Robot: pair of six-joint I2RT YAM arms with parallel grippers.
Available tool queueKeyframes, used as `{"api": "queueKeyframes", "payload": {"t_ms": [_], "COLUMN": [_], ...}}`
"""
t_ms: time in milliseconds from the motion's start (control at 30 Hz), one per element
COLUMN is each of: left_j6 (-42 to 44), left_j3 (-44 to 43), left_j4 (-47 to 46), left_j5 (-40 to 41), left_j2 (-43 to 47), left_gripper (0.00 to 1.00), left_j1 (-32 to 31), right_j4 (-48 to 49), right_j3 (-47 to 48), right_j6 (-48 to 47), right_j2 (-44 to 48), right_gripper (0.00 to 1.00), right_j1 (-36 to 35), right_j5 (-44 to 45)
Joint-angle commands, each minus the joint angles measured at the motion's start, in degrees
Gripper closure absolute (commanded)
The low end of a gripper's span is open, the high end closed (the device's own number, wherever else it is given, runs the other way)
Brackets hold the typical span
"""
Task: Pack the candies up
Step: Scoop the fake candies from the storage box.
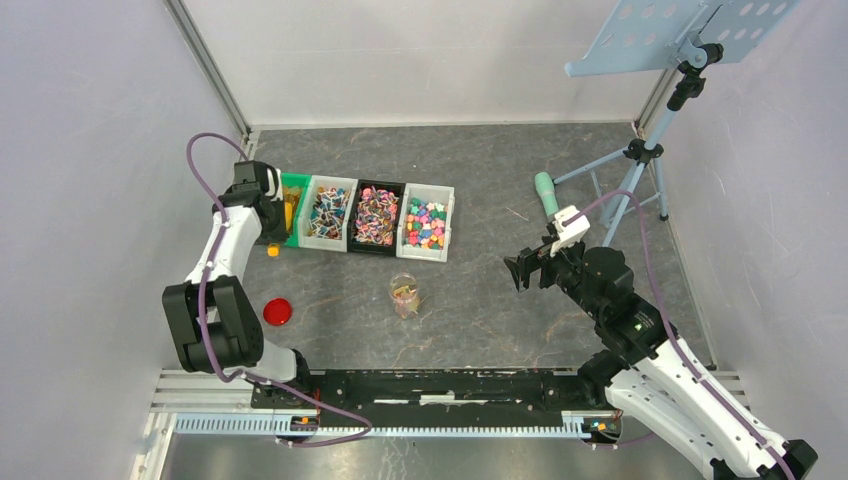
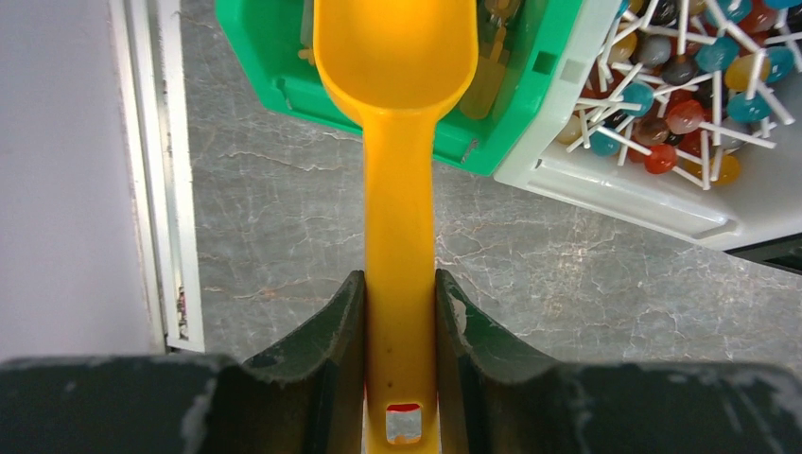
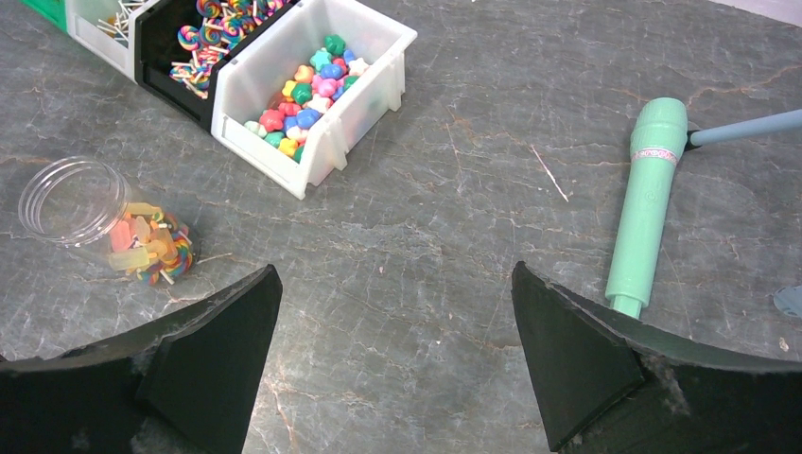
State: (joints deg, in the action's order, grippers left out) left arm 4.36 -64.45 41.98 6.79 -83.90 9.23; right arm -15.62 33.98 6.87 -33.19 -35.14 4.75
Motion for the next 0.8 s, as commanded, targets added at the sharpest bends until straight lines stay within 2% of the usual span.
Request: {"api": "queueKeyframes", "payload": {"t_ms": [0, 400, 567, 767], "left_j6": [-0.3, -3.27, -3.12, -3.31], "left_j3": [2.86, 9.66, 6.83, 3.44], "left_j4": [-4.19, -11.69, -10.26, -8.14], "left_j5": [-3.03, -4.56, -5.83, -3.46], "left_j2": [1.97, 5.19, 5.8, 2.95], "left_gripper": [0.98, 0.98, 0.98, 0.98], "left_j1": [-0.05, -0.06, -0.02, -0.02], "right_j4": [0.42, -0.46, -0.74, -0.85], "right_j3": [2.98, 3.87, 3.4, 3.68], "right_j6": [0.94, 0.78, 0.64, 0.52], "right_j2": [0.06, -0.17, 0.62, 0.16], "right_gripper": [0.02, 0.02, 0.02, 0.02], "right_j1": [-0.17, -0.1, -0.13, -0.16], "right_j5": [0.52, -0.02, 0.51, 0.22]}}
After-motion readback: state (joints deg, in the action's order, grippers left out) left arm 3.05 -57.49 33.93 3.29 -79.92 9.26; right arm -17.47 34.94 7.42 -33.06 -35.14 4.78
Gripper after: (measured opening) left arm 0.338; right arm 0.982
